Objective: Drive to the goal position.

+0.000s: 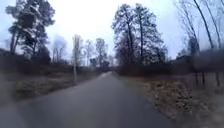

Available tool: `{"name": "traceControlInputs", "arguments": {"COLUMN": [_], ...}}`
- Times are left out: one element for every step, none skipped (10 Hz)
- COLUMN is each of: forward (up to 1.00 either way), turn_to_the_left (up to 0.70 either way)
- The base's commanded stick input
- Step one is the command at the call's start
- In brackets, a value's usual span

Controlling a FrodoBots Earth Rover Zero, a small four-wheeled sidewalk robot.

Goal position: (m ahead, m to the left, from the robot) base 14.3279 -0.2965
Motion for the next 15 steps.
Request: {"name": "traceControlInputs", "arguments": {"forward": [0.7, 0.7, 0.7, 0.7, 0.7, 0.7, 0.7, 0.7, 0.7, 0.7, 0.7, 0.7, 0.7, 0.7, 0.7], "turn_to_the_left": [0.0, 0.0, 0.0, 0.0, 0.0, 0.0, 0.0, 0.0, 0.0, 0.0, 0.0, 0.0, 0.0, 0.0, 0.0]}}
